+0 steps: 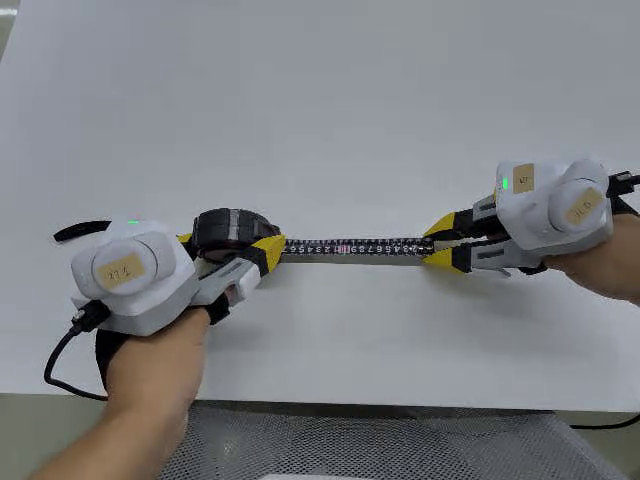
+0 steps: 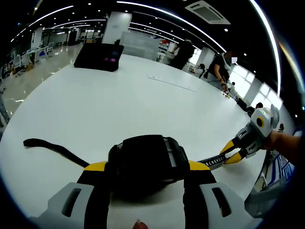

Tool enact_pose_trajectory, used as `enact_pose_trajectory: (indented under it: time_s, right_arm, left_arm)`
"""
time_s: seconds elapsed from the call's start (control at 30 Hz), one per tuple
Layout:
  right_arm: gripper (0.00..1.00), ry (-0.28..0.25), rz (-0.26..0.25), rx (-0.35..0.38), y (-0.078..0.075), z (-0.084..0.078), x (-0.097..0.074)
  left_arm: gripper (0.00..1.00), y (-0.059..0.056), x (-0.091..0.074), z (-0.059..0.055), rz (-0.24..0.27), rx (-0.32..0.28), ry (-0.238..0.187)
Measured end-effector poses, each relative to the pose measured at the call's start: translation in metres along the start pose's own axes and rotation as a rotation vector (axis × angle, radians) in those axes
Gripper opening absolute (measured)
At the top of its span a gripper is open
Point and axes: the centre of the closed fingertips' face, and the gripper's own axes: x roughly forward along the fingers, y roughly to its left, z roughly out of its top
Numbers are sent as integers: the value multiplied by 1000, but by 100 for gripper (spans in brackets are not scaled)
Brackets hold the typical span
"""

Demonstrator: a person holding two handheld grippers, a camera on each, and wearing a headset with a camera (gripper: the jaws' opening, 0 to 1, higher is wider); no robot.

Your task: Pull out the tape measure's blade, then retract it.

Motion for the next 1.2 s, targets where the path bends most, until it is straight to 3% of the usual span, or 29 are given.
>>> enact_pose_trajectory:
  time_s: [1.2]
  right_arm:
    - [11, -105, 72, 19, 4, 43, 45]
  left_arm:
    - [58, 2, 1, 0, -37, -53, 4]
